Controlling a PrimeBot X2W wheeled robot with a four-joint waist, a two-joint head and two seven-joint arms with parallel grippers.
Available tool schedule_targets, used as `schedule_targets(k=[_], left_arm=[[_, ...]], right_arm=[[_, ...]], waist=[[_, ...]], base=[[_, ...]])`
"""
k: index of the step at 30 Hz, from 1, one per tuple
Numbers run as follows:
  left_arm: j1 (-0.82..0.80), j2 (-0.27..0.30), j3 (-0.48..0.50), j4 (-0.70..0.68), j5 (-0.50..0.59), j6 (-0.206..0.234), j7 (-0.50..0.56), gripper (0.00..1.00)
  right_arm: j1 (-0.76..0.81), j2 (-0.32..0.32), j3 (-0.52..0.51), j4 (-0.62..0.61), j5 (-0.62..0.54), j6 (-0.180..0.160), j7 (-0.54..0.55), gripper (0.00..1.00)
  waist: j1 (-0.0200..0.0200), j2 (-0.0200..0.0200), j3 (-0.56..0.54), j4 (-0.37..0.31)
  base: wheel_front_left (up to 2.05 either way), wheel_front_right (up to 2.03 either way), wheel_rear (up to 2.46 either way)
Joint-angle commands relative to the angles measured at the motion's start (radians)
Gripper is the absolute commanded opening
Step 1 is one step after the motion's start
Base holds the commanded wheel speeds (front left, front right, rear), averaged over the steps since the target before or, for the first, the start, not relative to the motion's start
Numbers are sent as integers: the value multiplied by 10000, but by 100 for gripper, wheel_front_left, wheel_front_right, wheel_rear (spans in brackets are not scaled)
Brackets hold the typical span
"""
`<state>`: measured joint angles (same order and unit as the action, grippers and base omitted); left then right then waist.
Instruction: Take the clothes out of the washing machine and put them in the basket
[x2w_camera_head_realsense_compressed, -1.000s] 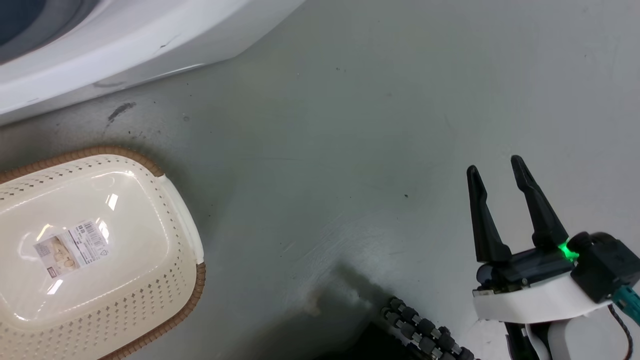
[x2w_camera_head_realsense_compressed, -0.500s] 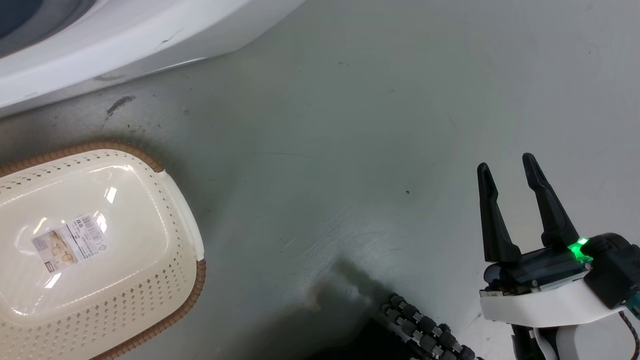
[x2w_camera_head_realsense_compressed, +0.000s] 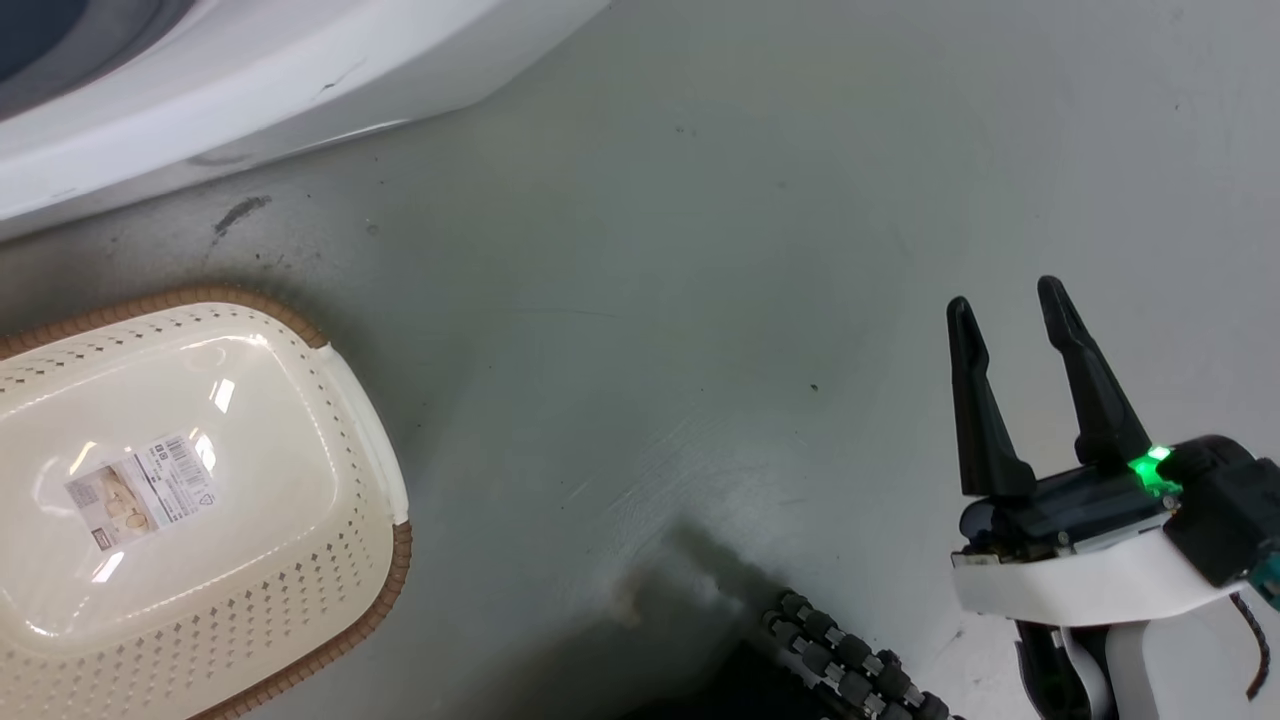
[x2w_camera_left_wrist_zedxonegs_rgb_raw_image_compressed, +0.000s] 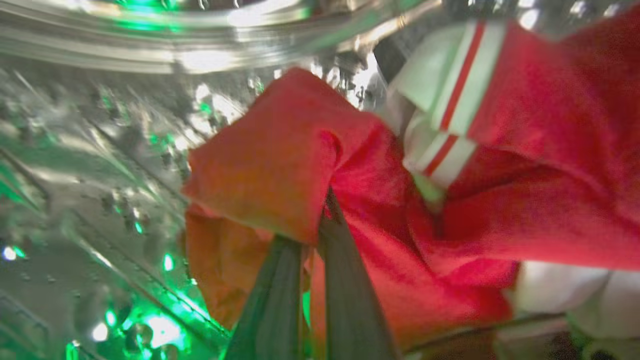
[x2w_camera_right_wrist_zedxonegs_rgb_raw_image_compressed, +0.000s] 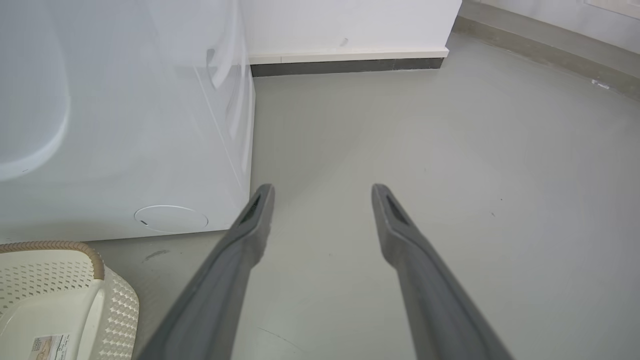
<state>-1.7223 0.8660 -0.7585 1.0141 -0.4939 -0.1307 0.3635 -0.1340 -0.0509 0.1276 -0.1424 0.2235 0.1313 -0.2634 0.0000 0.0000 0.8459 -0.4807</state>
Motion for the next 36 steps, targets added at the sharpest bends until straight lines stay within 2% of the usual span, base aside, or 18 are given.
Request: schedule_targets(k=[1,8,12,25,32,36], left_arm=[[-92,42,-5,47,16,38,-141,0],[654,-249,51,363,-156,119,-1923,0],[1381,-770,124,676,-394,269,-2959,0],[4410,-2645,479,1539,-1510,274,-5649,0],[5656,-3306,549,1072,-1525,594,-6259,0],[6337,-3457,937,-67,-1366,958,-6301,0]], right_arm=[[-136,12,12,53,127,-10,-21,100],[-485,10,115,417,94,-9,-21,100],[-517,9,-168,563,-59,-10,-21,100],[-3,3,-878,1193,-817,-9,-21,100],[182,3,-1173,1316,-1065,-10,-21,100],[256,4,-1183,1420,-1223,-9,-21,100]], waist=[[0,0,-67,-29],[0,0,-689,51],[0,0,-1254,438],[0,0,-3673,1618],[0,0,-4767,2214],[0,0,-5372,2551]], base=[[0,0,0],[0,0,0],[0,0,0],[0,0,0],[0,0,0],[0,0,0]])
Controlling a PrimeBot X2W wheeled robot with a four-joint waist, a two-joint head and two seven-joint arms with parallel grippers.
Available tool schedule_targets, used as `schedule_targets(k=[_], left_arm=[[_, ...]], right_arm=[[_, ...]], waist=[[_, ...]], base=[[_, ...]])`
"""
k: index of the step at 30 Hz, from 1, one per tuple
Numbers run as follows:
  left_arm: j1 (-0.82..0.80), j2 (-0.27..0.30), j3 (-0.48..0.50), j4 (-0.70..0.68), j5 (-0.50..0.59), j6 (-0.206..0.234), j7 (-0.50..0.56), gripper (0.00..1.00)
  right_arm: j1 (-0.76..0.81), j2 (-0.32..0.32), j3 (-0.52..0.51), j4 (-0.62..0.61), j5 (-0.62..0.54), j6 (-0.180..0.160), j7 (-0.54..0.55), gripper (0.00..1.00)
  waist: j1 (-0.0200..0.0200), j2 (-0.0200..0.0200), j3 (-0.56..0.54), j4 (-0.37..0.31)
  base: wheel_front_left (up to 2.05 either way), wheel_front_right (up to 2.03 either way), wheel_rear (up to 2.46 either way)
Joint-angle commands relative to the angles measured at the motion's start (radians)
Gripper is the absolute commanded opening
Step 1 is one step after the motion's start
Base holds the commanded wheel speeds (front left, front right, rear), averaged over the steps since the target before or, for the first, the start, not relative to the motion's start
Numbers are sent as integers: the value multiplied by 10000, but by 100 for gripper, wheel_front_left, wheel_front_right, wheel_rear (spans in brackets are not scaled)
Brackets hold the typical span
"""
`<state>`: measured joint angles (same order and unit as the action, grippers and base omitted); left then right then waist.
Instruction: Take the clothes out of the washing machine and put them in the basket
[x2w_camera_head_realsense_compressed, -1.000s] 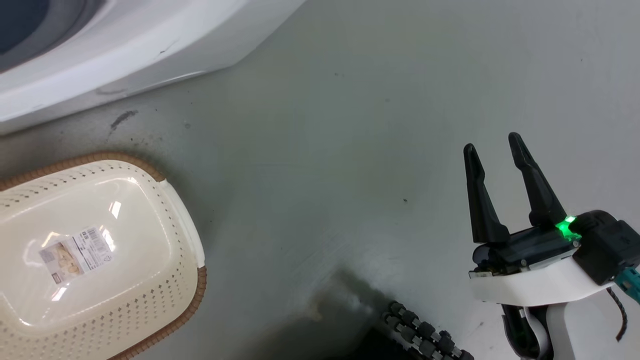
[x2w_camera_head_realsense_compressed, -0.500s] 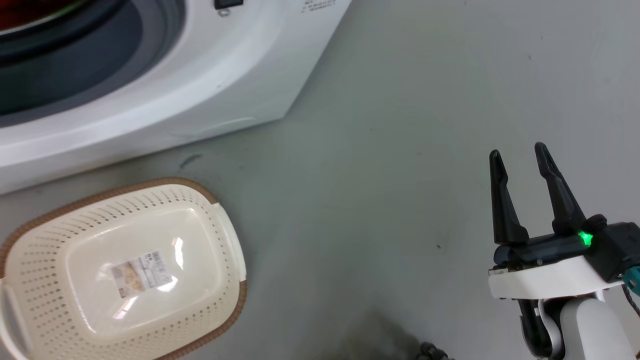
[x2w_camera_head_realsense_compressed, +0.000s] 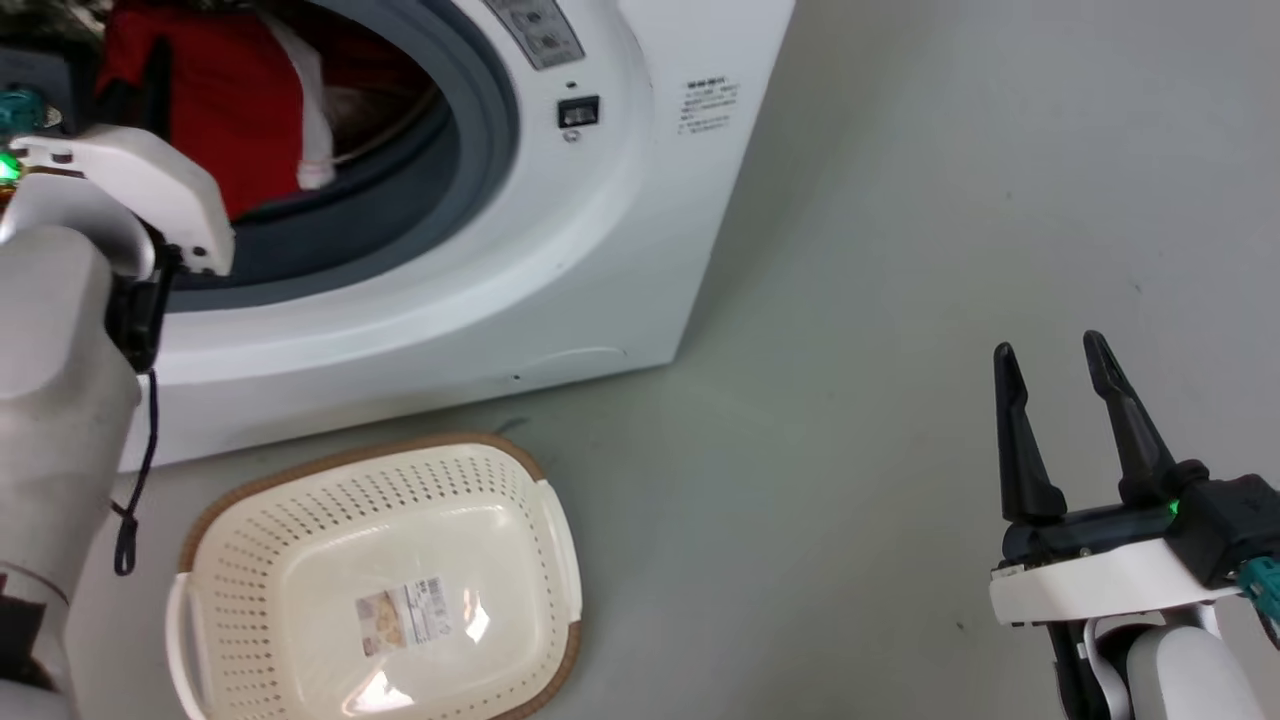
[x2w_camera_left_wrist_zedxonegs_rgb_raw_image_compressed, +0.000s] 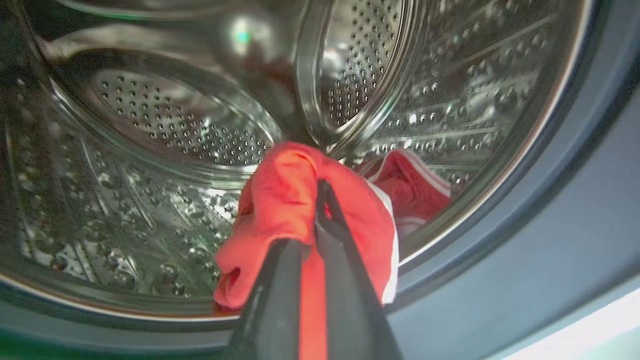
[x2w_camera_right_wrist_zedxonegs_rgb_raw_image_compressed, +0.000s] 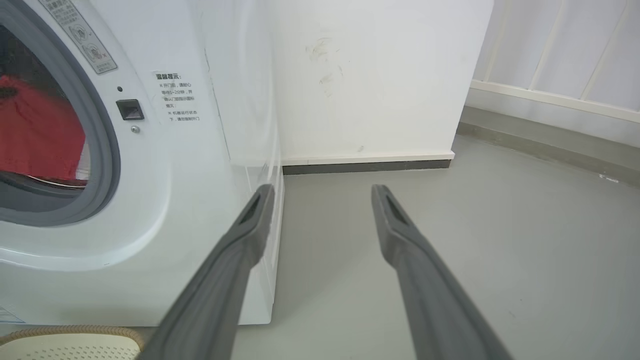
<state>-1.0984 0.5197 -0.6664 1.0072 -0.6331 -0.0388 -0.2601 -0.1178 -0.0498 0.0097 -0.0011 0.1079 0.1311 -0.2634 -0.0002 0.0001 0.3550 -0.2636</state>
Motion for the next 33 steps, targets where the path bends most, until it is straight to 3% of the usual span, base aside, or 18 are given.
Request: schedule_targets(k=[1,11,17,33], left_arm=[[377,-13,156,-401,109,160,-68,0],[2710,14,1339,-3871,1145,955,-53,0],[3962,62,1806,-5429,1531,1212,-54,0],[6916,521,1294,-8106,1479,1446,297,0]], right_arm=[[146,-9,-13,36,-71,-8,-21,100],[499,-7,-384,248,-332,-7,-21,100],[779,-6,-512,385,-466,-7,-21,100],[1135,-6,-783,396,-510,-7,-21,100]], waist=[[2,-1,-637,453],[2,-1,-1731,1000],[2,-1,-2313,1197],[2,-1,-2696,1713]], base=[[0,0,0],[0,0,0],[0,0,0],[0,0,0]])
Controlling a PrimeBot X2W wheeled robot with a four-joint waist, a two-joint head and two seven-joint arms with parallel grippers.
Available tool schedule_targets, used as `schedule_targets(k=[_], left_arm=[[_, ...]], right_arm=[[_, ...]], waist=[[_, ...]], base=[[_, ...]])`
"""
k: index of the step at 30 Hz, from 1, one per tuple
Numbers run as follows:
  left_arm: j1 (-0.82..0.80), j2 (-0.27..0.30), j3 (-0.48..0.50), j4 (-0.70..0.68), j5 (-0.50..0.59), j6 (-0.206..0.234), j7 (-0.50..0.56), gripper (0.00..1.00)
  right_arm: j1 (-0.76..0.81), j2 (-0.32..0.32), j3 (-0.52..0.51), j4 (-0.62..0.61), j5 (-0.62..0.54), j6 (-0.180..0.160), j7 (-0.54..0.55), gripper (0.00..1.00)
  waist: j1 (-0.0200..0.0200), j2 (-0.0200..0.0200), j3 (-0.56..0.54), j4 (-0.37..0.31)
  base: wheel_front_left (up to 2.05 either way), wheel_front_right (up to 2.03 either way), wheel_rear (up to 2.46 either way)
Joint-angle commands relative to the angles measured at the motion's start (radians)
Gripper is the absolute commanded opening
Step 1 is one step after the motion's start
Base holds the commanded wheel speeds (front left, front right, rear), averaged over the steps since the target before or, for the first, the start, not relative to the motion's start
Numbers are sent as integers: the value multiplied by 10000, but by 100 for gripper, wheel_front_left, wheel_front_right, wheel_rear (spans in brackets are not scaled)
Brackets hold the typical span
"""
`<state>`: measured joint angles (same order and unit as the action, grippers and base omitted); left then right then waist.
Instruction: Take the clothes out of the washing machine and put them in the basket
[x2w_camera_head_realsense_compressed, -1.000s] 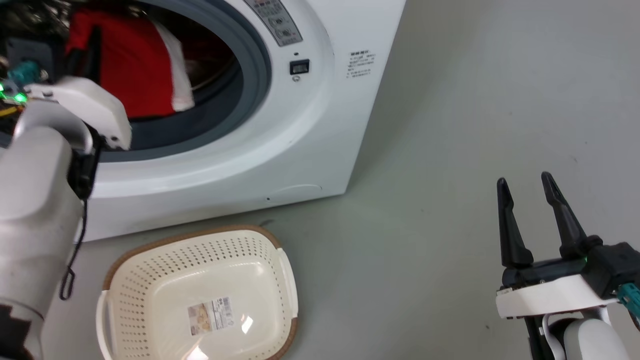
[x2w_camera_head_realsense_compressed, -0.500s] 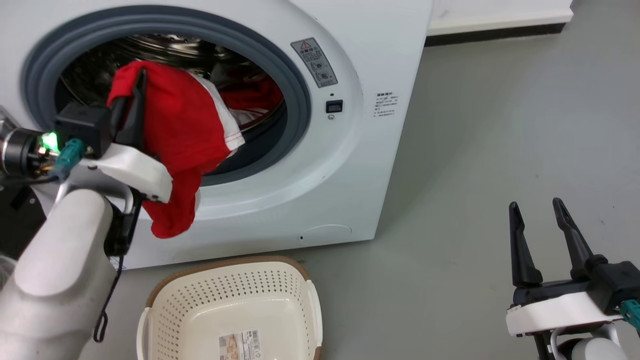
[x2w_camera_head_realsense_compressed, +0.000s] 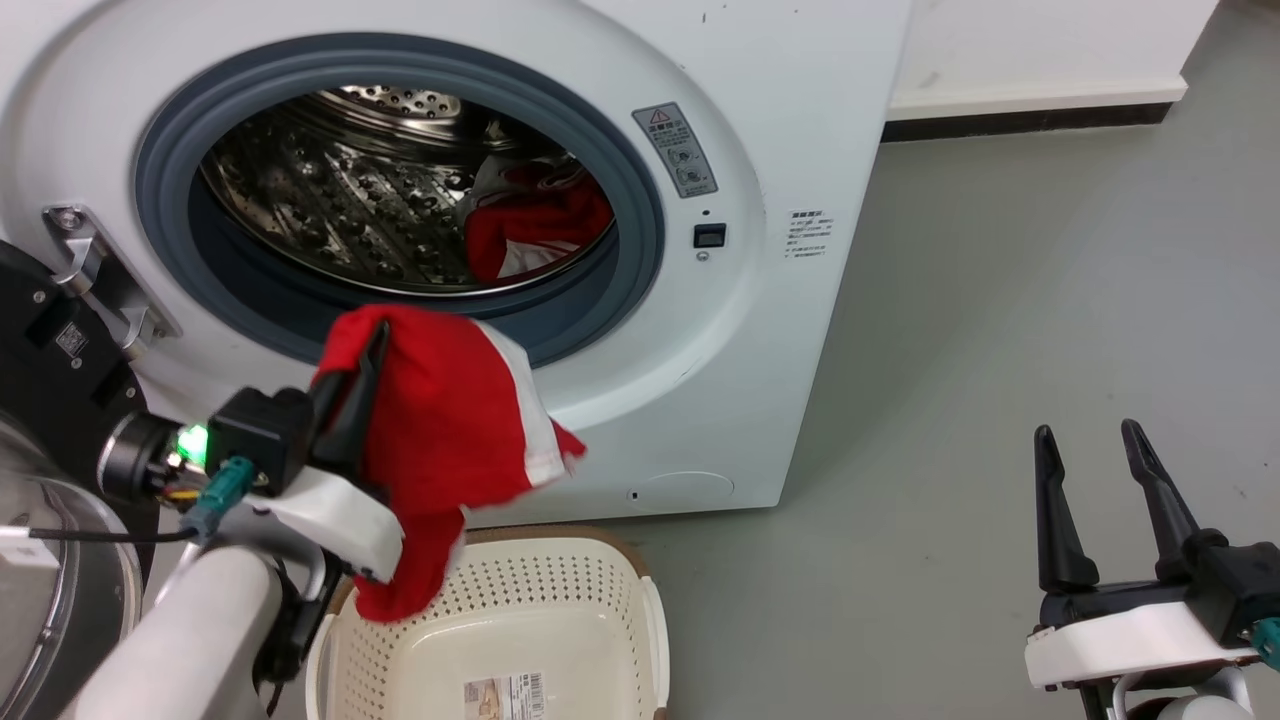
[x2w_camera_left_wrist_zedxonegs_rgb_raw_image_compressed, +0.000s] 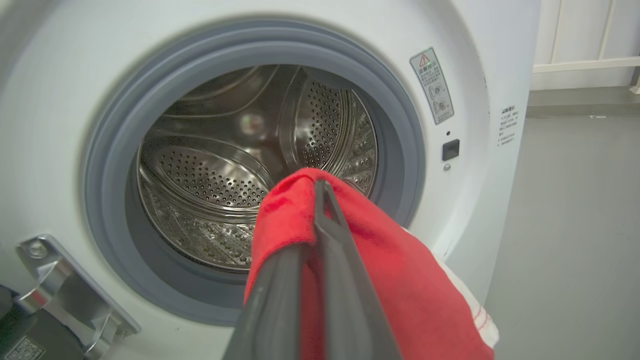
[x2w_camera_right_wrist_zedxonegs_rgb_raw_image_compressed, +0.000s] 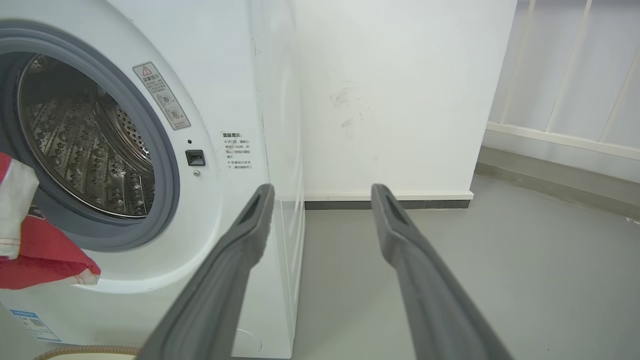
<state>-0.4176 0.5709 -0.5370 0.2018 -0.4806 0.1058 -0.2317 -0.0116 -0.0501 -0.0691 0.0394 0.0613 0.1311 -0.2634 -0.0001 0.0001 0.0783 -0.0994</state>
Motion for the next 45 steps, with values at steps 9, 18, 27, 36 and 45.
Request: schedule_targets(k=[9,18,27,36,45], left_arm=[[957,-418,-855,1317,-196,-510,176,0],[-203,-1182,-1841,4320,735,-1242,-138,0],[-1758,-1919,-2160,6954,1025,-1920,-298,0],[-3358,-2173,-2437,8663,1441,-2136,-349,0],[-4007,-2410,-2442,9785,1331,-2244,-336,0]], right_arm=[[-340,-4,135,-271,-228,-7,-21,100],[-837,-2,163,-652,-435,-7,-21,100],[-1238,-2,99,-1202,-713,-7,-21,100],[-1437,-1,79,-1810,-761,-8,-21,100],[-1442,1,4,-2007,-645,-8,-21,100]], waist=[[1,-1,1142,302],[1,-1,2770,57],[1,-1,4617,-357],[1,-1,6246,-796],[1,-1,6982,-939]], base=[[0,0,0],[0,0,0],[0,0,0],[0,0,0],[0,0,0]])
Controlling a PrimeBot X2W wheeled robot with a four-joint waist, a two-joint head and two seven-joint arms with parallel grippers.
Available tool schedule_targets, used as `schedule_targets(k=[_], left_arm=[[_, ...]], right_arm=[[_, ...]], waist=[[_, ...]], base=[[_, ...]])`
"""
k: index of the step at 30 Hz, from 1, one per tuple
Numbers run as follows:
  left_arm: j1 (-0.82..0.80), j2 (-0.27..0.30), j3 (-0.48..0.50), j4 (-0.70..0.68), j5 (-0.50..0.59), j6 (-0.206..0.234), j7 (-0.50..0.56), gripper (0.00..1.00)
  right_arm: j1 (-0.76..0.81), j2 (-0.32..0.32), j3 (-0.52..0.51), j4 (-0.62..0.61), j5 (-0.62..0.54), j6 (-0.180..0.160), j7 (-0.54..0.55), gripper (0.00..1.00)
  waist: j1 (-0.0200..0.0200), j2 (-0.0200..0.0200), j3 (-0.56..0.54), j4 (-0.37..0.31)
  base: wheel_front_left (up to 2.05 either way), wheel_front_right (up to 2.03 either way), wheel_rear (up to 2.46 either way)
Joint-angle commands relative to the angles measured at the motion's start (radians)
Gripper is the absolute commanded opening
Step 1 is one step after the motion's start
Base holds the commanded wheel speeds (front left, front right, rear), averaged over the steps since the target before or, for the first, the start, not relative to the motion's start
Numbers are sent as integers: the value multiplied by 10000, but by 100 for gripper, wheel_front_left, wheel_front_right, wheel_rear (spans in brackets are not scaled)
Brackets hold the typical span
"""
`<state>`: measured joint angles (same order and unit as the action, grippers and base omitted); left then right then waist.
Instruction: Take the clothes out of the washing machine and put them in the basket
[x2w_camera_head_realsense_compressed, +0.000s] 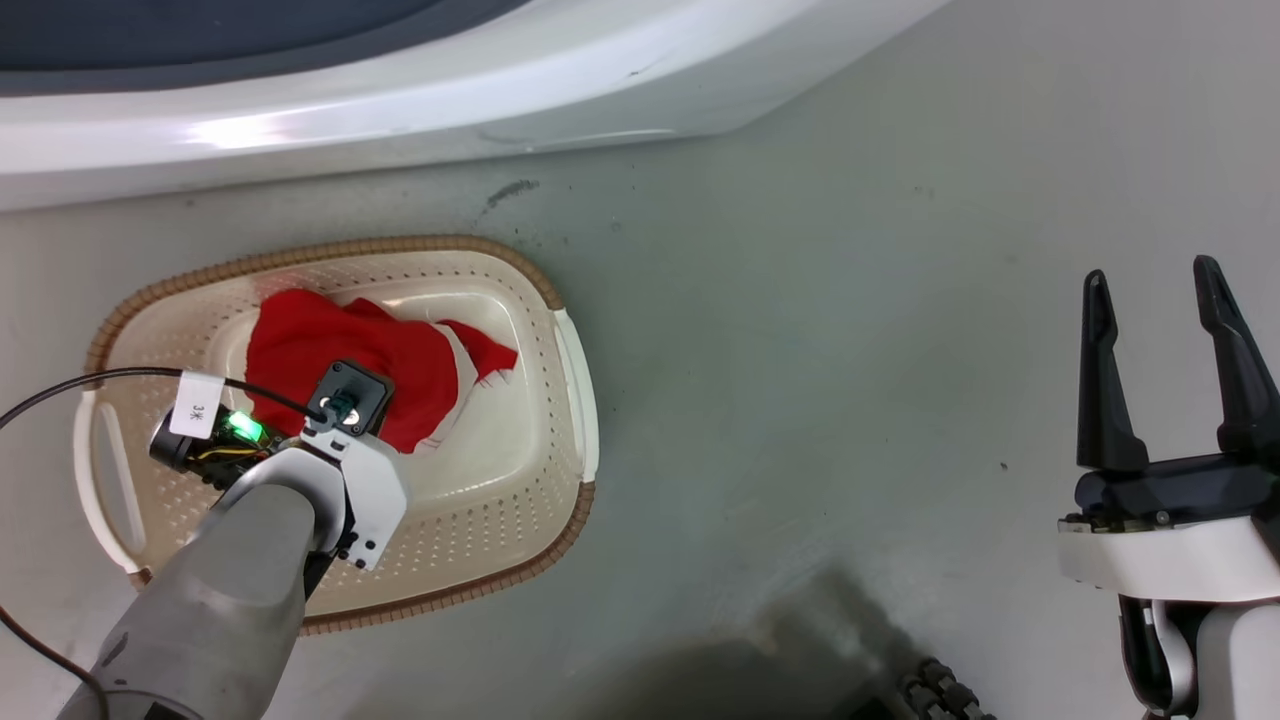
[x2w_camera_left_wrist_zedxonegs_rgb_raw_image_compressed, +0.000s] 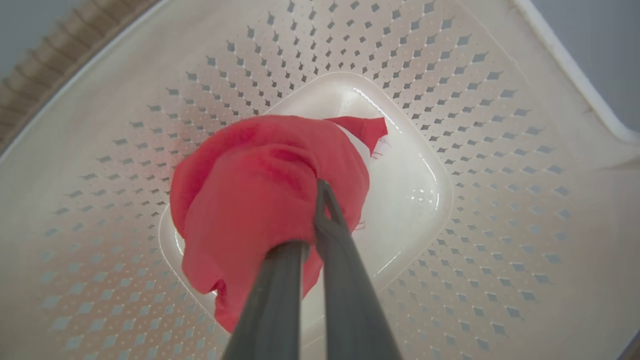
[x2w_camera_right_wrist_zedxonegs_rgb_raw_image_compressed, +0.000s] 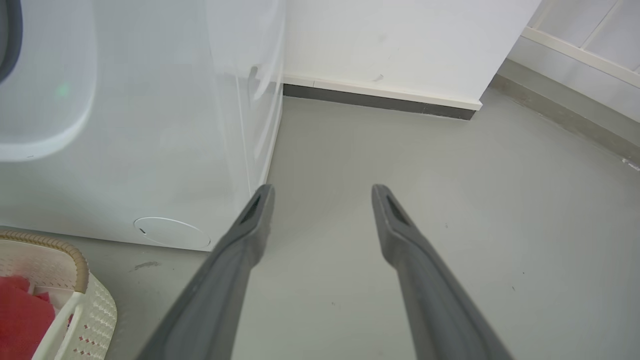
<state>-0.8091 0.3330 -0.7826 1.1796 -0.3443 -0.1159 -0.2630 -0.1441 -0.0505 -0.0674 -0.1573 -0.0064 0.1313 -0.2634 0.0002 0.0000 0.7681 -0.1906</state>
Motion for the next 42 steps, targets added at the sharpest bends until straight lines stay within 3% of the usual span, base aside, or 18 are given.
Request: schedule_targets(k=[1,3,5,13,23,32,42], left_arm=[[-142,-71,38,92,-51,-33,-24,0],[-214,-152,94,301,-138,-41,-24,0],[-300,-224,119,354,-173,13,-25,100],[133,-345,237,-44,-156,194,-25,100],[1449,-498,1043,-1493,-388,324,-26,100],[3049,-525,2545,-3503,-426,546,-26,100],[4842,-653,4049,-5479,412,541,-26,100]], right_arm=[[-124,5,-31,-59,29,-10,-21,100],[-165,5,-41,-76,-3,-9,-20,100],[-203,5,-60,-38,-31,-10,-20,100],[-274,3,27,281,-132,-10,-20,100],[2,3,-85,879,-222,-10,-20,100],[415,0,-322,1337,-336,-9,-20,100],[783,2,-222,1716,-238,-10,-20,100]], waist=[[-2,0,135,-11],[-2,0,194,21],[-2,0,183,74],[-2,0,-582,246],[-2,0,-2388,622],[-2,0,-3827,966],[-2,0,-4966,972]], base=[[0,0,0],[0,0,0],[0,0,0],[0,0,0],[0,0,0],[0,0,0],[0,0,0]])
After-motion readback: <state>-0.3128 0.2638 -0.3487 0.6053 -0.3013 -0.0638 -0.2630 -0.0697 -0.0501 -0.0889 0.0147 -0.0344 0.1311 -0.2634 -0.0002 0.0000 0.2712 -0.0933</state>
